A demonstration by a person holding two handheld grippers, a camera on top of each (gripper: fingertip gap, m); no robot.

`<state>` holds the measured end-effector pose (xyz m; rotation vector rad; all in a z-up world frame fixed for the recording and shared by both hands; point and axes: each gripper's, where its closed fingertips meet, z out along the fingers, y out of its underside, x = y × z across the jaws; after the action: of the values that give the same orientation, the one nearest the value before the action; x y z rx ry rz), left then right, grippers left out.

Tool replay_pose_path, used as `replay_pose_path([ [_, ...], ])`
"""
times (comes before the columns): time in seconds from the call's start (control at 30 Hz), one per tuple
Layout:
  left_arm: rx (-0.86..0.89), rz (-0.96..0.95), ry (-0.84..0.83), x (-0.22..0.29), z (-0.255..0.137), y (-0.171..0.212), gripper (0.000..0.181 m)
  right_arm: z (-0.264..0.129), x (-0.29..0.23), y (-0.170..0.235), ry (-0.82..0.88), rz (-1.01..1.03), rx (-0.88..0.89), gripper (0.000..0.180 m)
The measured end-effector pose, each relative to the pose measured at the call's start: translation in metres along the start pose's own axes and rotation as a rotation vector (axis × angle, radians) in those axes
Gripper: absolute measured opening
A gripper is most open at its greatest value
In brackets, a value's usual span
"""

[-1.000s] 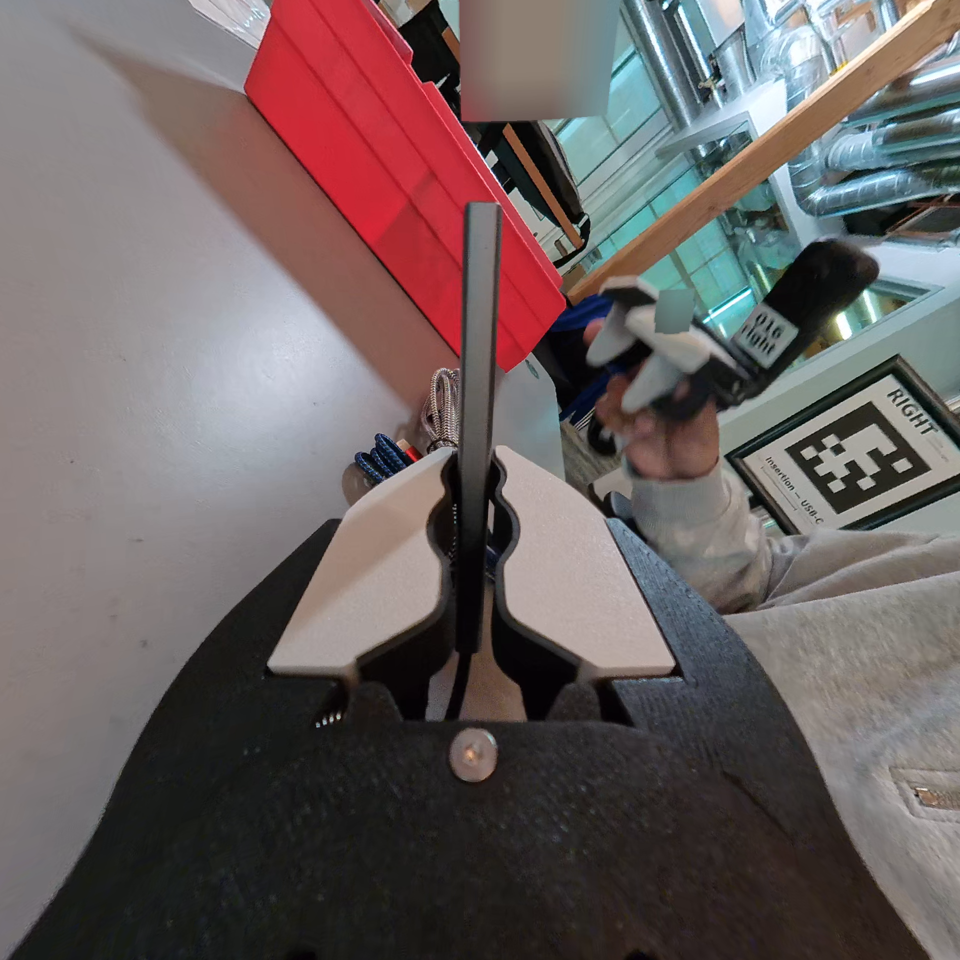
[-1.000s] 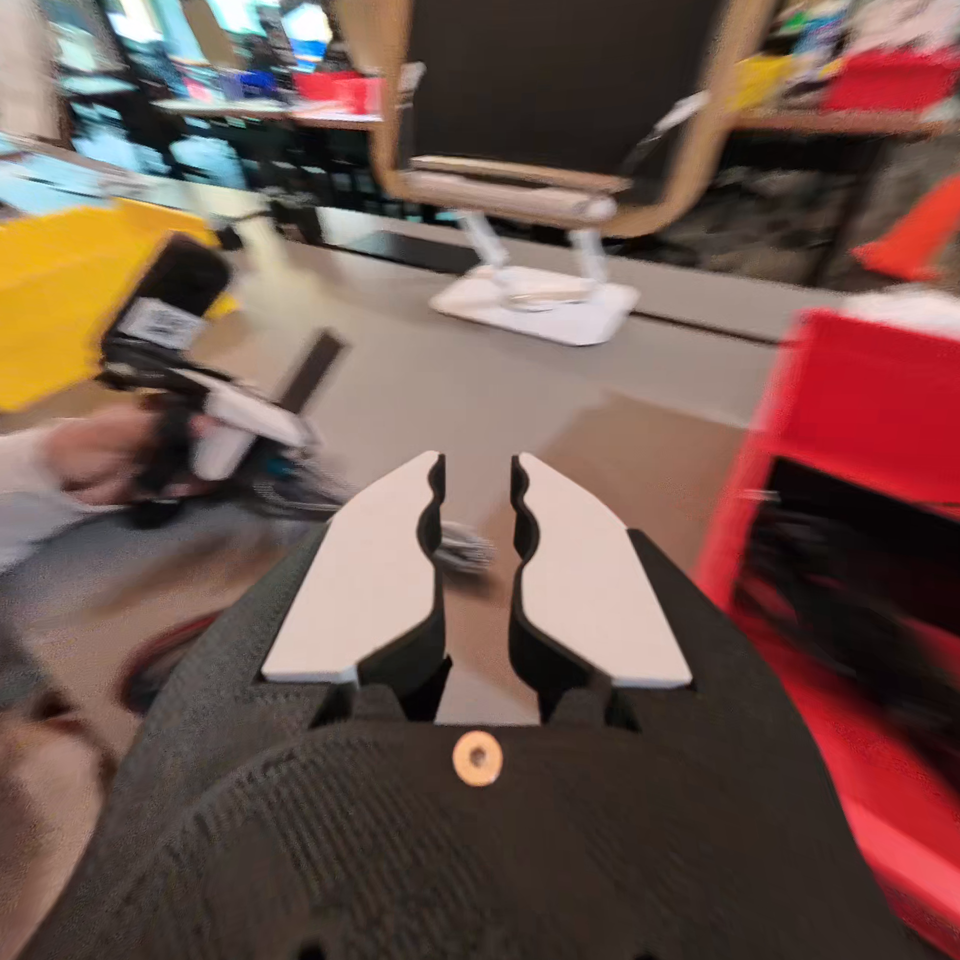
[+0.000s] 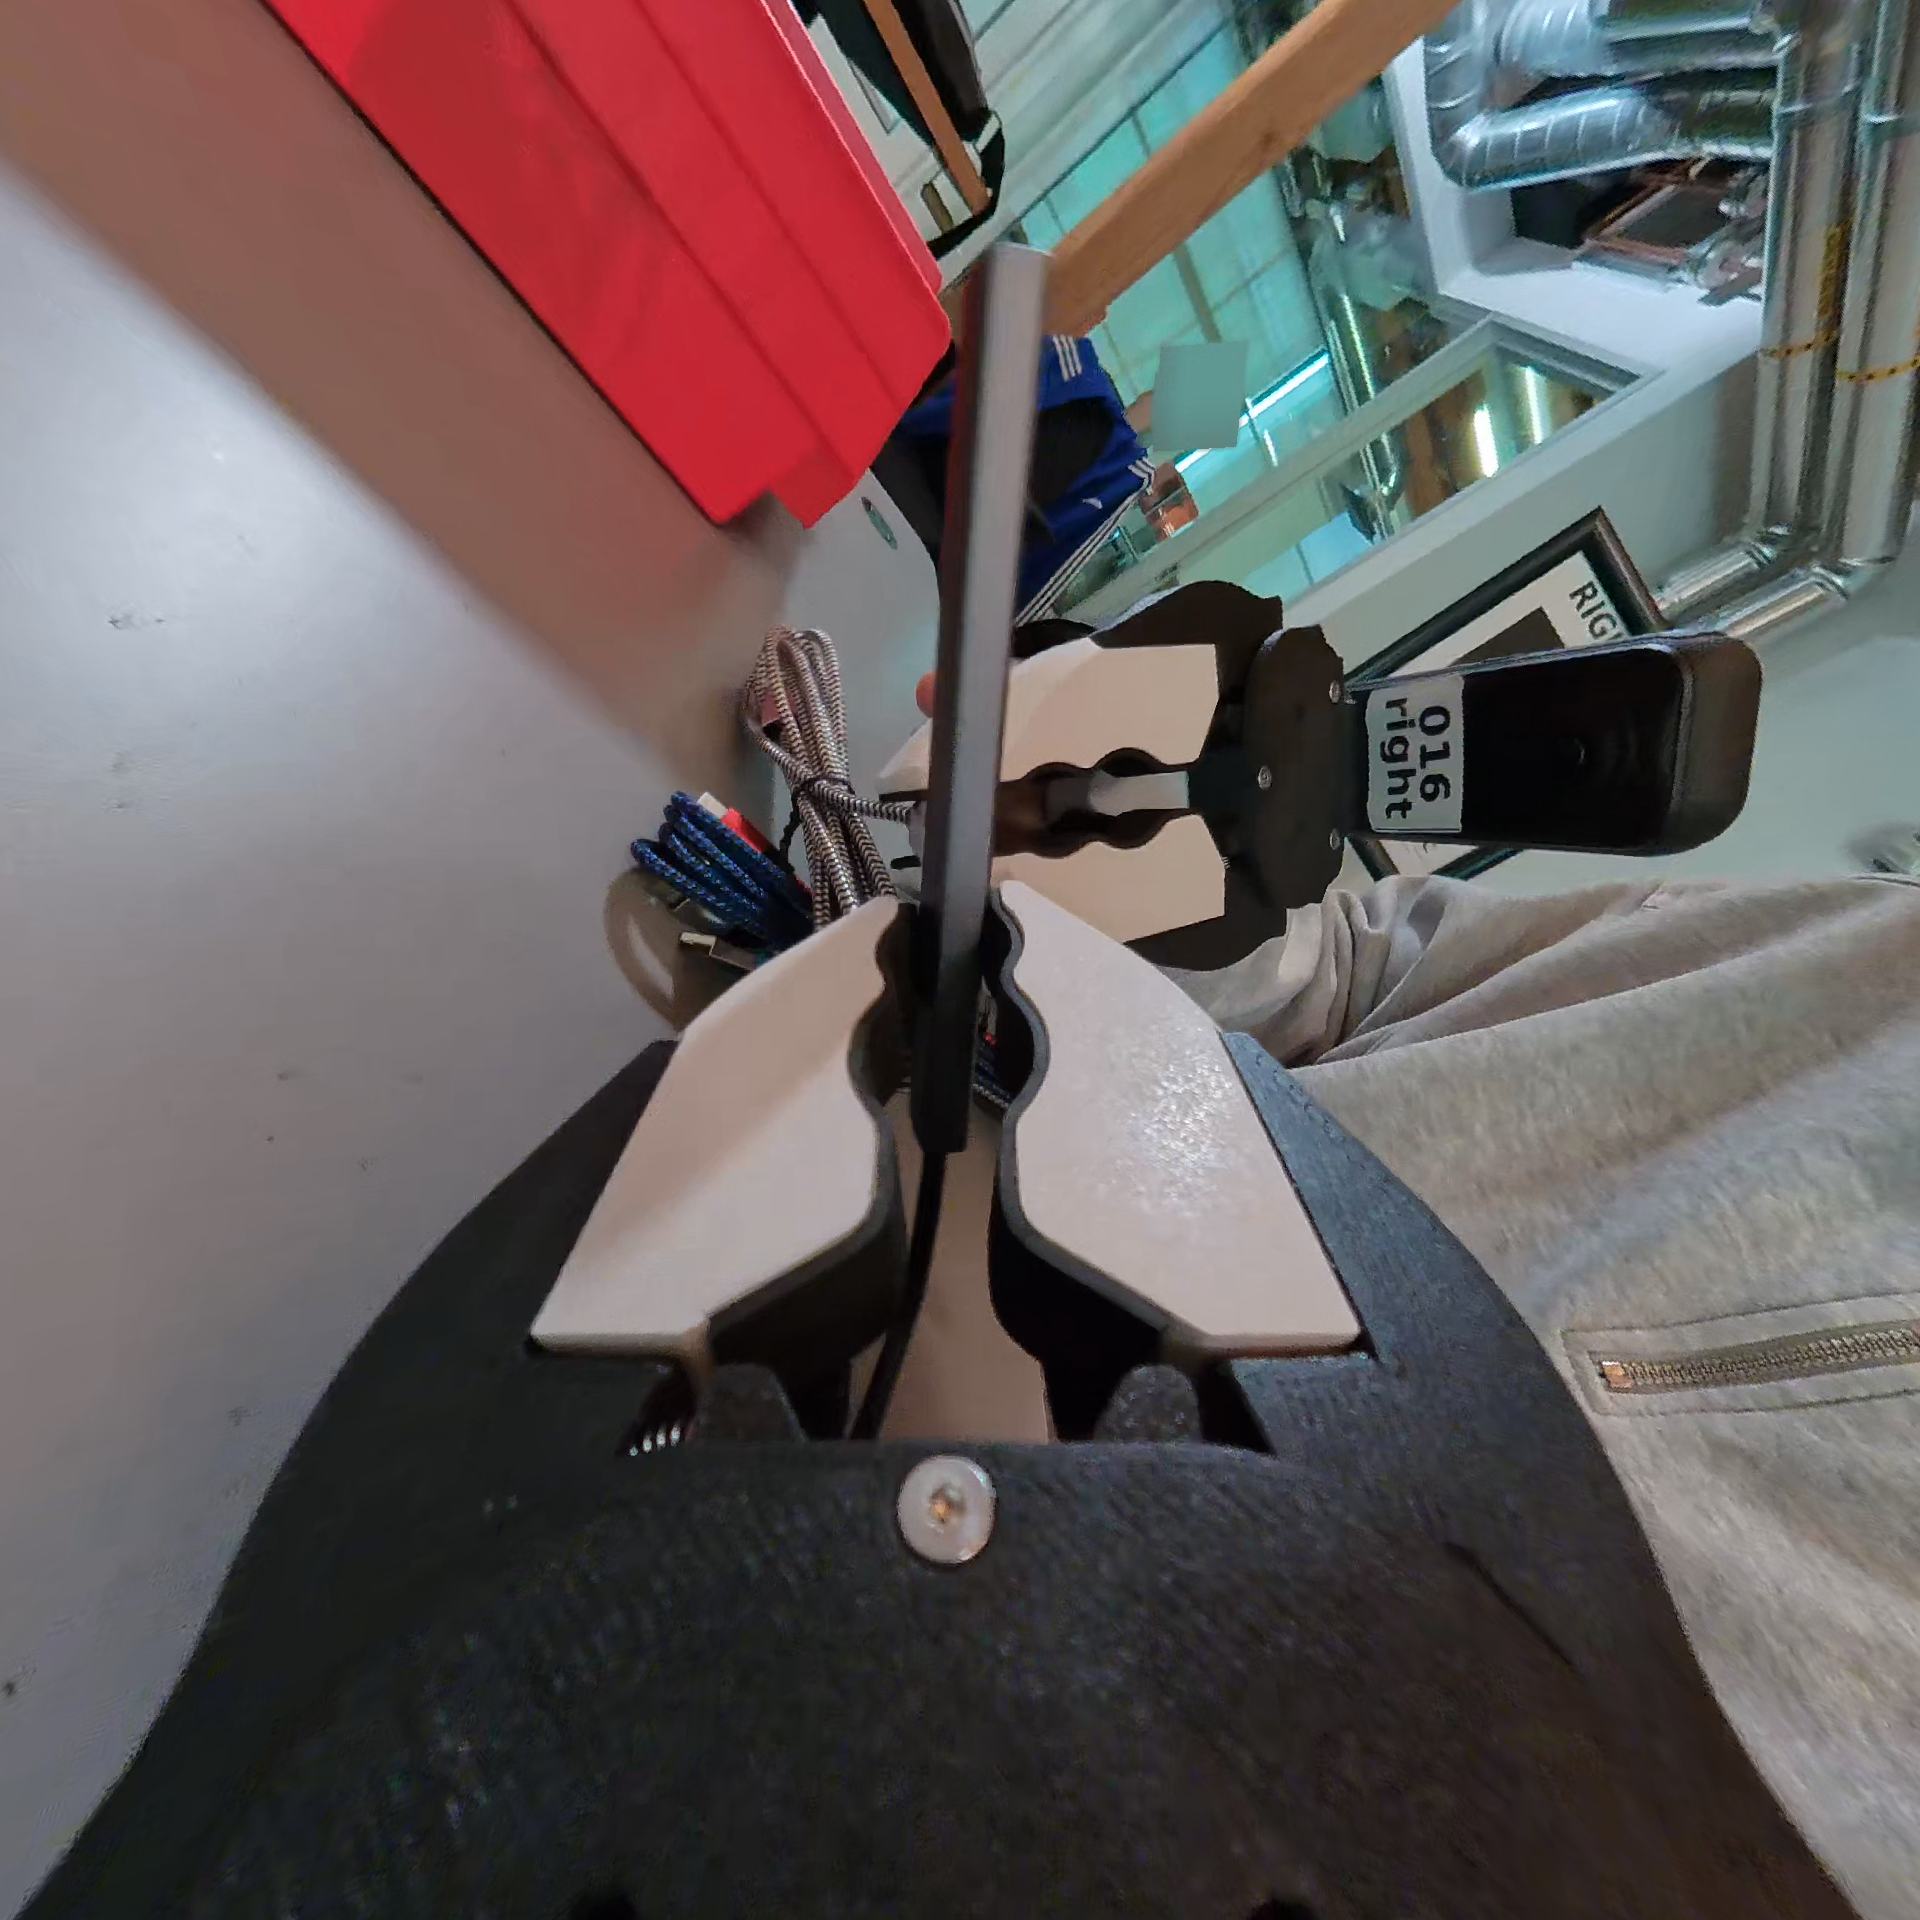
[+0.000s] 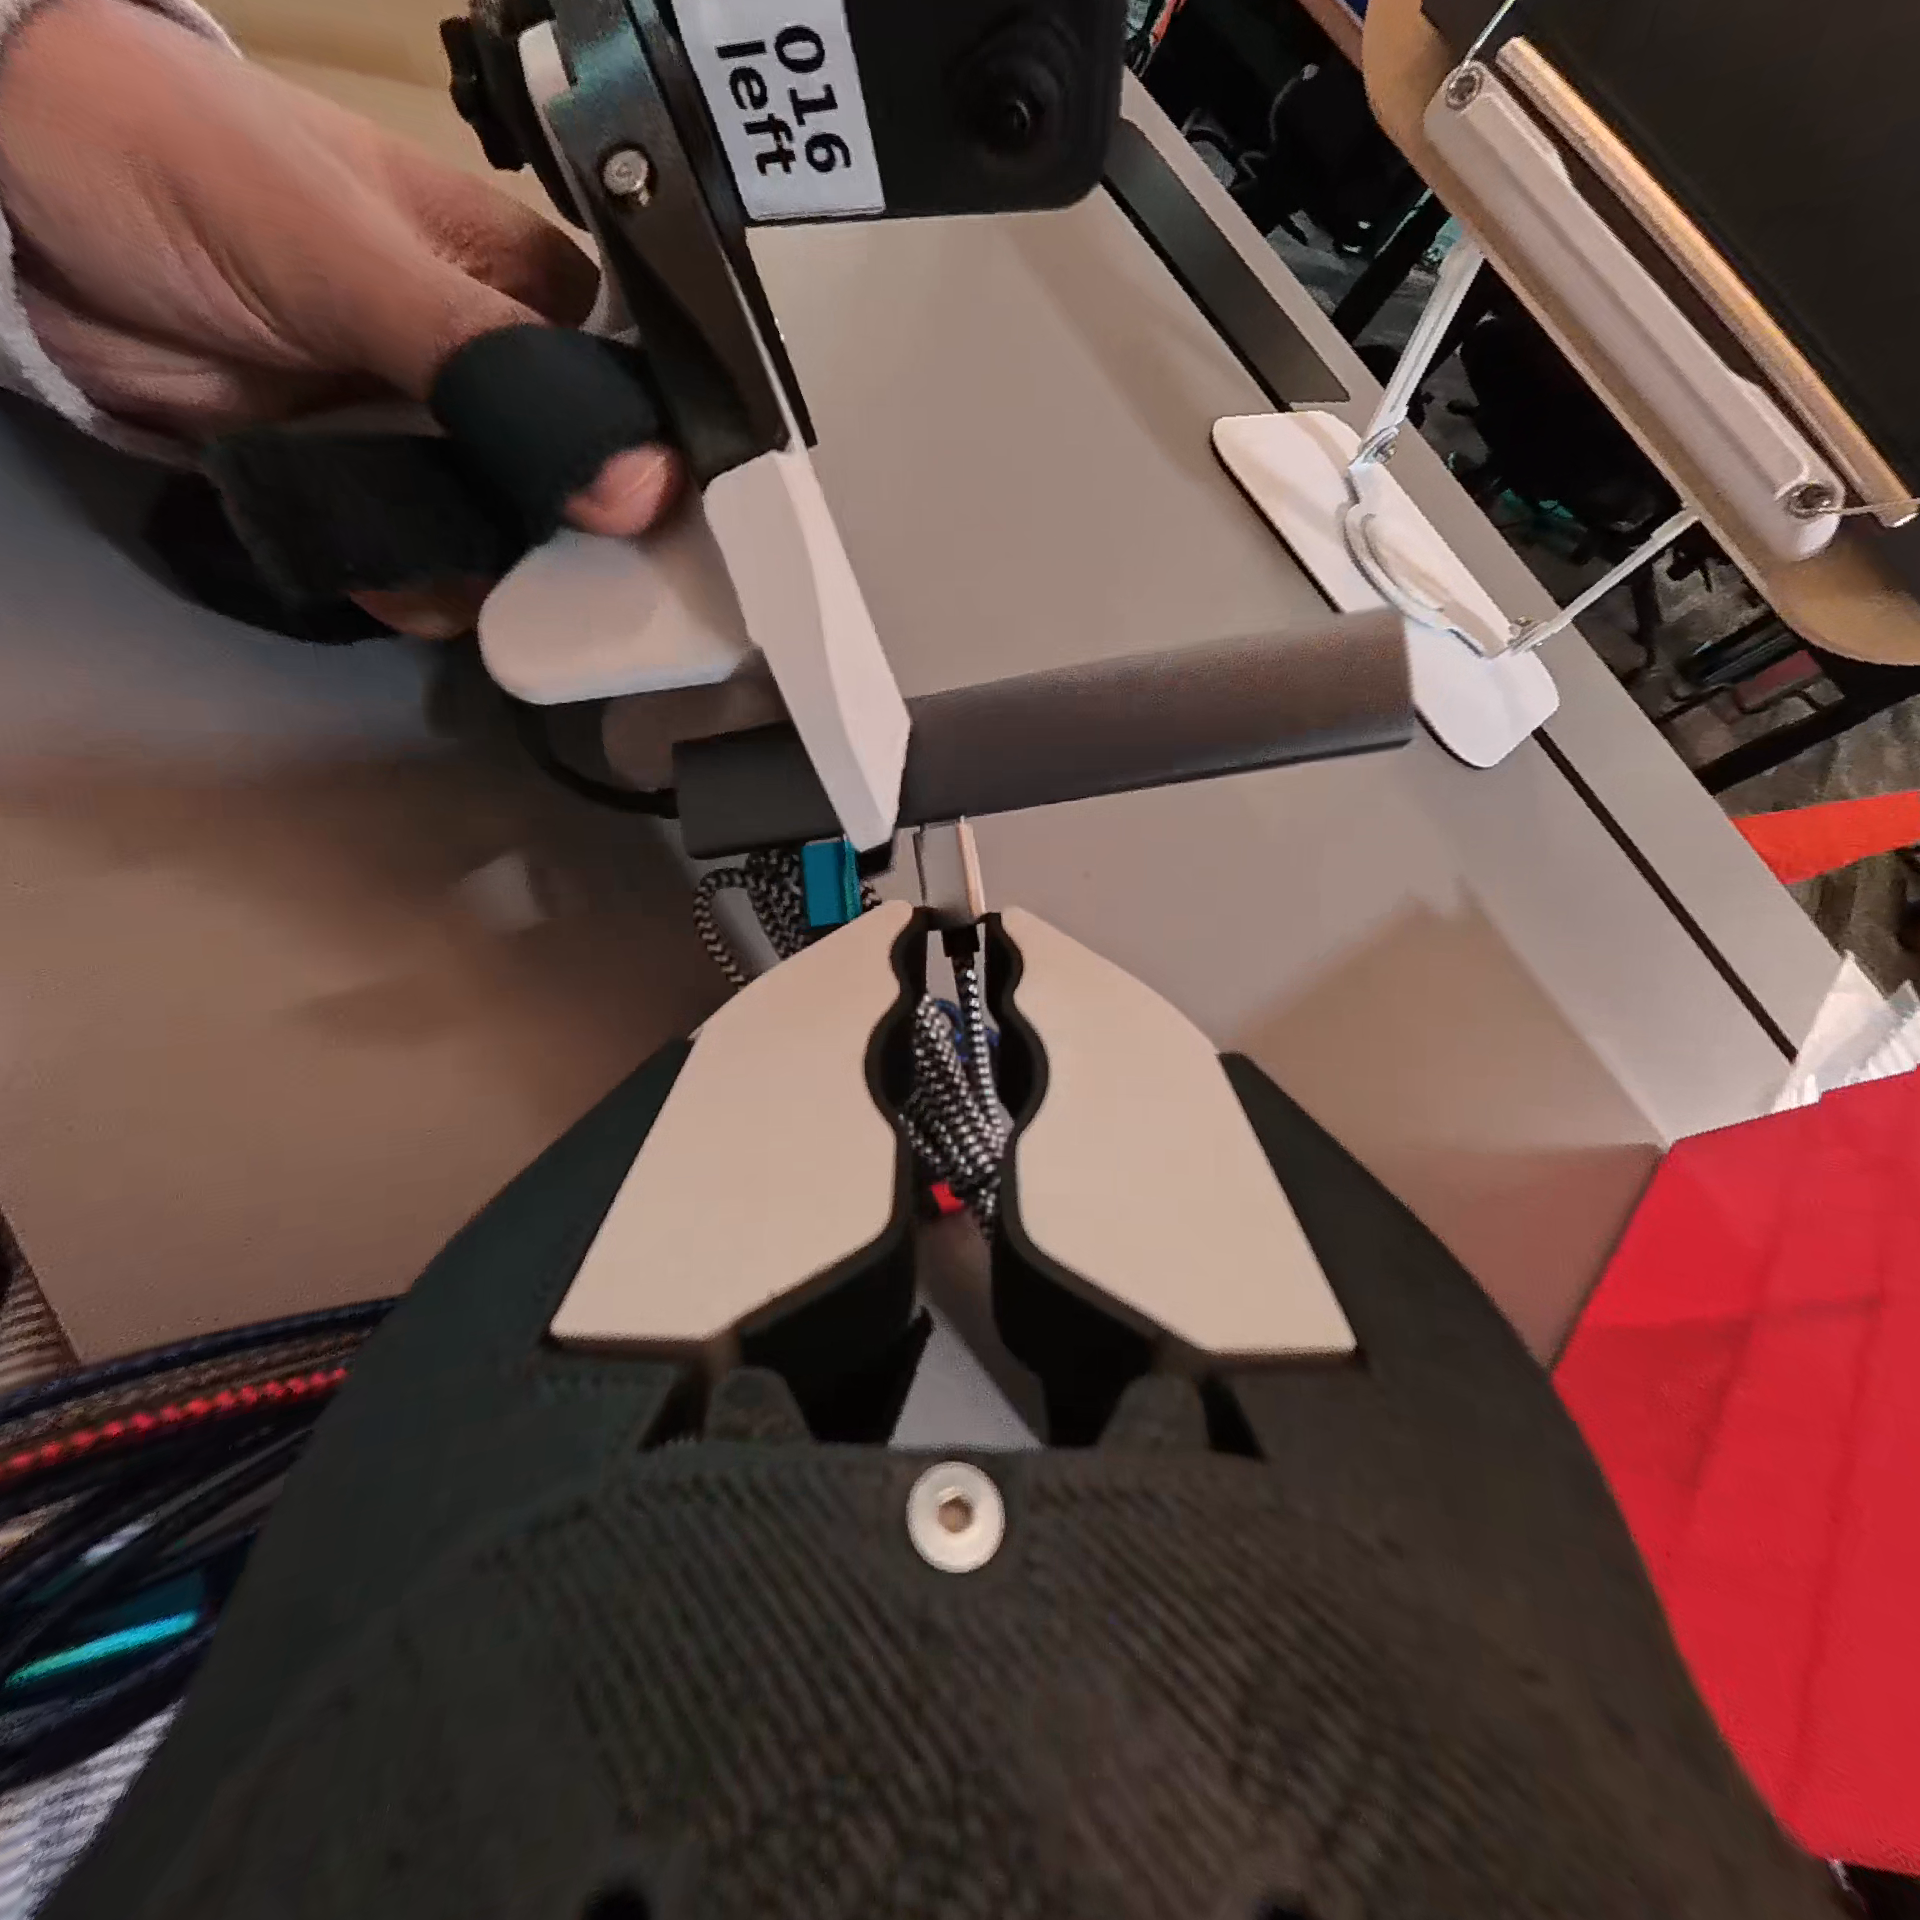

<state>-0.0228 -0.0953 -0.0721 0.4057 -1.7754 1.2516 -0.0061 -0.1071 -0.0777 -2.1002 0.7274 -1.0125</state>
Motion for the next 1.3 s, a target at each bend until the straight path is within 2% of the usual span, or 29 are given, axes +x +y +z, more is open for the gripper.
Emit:
replay_pose_path([
  [0.03, -0.01, 0.002, -0.007, 0.0, 0.0, 0.001, 0.013, 0.0, -0.001, 0.001, -0.002, -0.011, -0.004, 0.01],
  [0.3, -0.048, 0.02, -0.069, -0.005, 0.002, 0.007, 0.013, 0.003, -0.002, 0.005, 0.129, -0.308, -0.051, 0.011],
  [0.4, -0.069, 0.058, -0.109, -0.007, 0.002, 0.009, 0.013, 0.003, 0.0, 0.005, 0.18, -0.383, -0.071, 0.018],
  [0.53, -0.085, 0.089, -0.125, -0.006, 0.003, 0.01, 0.013, 0.003, 0.0, 0.005, 0.151, -0.323, -0.057, 0.02],
  [0.63, -0.105, 0.114, -0.135, -0.005, 0.004, 0.012, 0.013, 0.004, -0.005, 0.007, 0.092, -0.267, -0.053, 0.011],
  [0.87, -0.098, 0.144, -0.159, -0.003, 0.005, 0.01, 0.015, 0.003, -0.003, 0.008, 0.103, -0.303, -0.103, 0.011],
  [1.03, -0.072, 0.163, -0.205, 0.0, 0.007, 0.005, 0.016, 0.0, 0.003, 0.006, 0.041, -0.151, -0.084, 0.011],
  [1.3, -0.067, 0.24, -0.342, -0.007, 0.001, -0.001, 0.016, 0.01, 0.006, 0.009, 0.039, 0.05, -0.14, 0.01],
])
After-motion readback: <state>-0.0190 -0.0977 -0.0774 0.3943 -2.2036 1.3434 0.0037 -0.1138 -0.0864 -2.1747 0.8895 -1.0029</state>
